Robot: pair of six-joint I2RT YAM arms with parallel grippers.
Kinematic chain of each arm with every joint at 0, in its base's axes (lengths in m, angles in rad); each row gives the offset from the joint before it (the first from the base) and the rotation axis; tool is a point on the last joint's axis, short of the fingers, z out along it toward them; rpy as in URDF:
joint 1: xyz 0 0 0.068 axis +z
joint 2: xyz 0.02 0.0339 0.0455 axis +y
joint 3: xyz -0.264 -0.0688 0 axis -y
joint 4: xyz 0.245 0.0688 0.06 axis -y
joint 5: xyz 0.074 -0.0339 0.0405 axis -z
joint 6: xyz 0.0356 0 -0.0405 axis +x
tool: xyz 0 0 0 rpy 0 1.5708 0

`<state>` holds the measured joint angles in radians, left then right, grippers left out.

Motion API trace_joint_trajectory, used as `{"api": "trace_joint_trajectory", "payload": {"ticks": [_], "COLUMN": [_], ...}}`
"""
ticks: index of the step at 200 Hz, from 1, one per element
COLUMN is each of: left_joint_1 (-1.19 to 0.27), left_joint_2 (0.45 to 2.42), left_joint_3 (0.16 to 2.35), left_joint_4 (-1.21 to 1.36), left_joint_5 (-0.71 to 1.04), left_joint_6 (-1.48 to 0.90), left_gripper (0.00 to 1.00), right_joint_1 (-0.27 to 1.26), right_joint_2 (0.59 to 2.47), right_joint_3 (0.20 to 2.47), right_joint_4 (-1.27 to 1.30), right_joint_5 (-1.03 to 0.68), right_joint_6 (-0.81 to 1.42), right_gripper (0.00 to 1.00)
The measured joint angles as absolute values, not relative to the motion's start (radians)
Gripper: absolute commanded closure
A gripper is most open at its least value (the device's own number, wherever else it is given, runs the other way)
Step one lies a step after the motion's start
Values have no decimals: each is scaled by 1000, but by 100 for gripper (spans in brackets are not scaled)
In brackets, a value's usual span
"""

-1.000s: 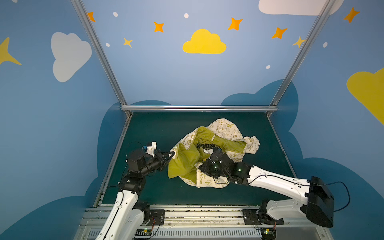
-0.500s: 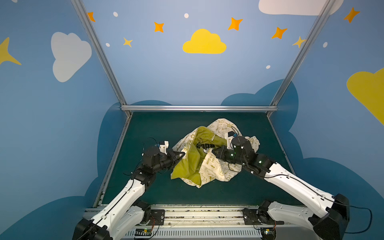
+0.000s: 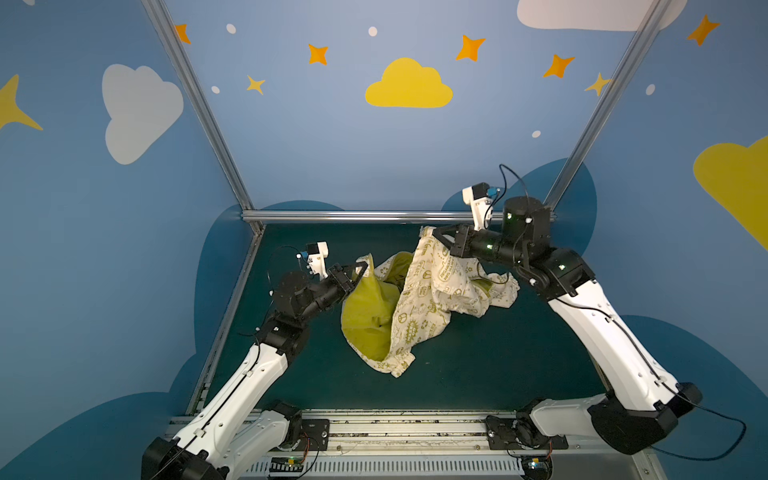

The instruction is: Zip up the jacket

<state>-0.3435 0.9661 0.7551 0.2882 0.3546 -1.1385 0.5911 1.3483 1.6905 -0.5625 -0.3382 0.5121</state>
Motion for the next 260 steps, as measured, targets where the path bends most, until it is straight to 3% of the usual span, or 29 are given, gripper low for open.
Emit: {"api": "trace_joint_trajectory", "payload": {"ticks": [21,63,91,150,201,231,260], "left_joint_1": [-347,-405,-434,-455,-467,-490,-509], "left_joint_2": [947,893,835,575,580,630,661], "left_joint_3": [741,490,360,262,252,254,262], "left_joint_4": [331,427,387,278,239,235,233], "left_joint_5": [353,327,303,237,224,224,220], "left_joint_6": [-1115,-1116,-1122,-1137,-1148,-1148,-1141], "left_gripper": [97,97,97,96,97,97,97], "right_joint_1": [592,594,594,627,629,629,629], "right_joint_2": [1274,1086,1041,901,885,873,799], "right_joint_3": [1584,939,662,516,482,439,412], "right_joint_4": [-574,-519,-545,-559,-594,-611,-621], "right_joint_5": [-386,-436,-408,-403,-352,-314,-282], "right_joint_6": [503,607,723,919,966,995,1016], "right_gripper": [100,100,100,100,100,70,54]}}
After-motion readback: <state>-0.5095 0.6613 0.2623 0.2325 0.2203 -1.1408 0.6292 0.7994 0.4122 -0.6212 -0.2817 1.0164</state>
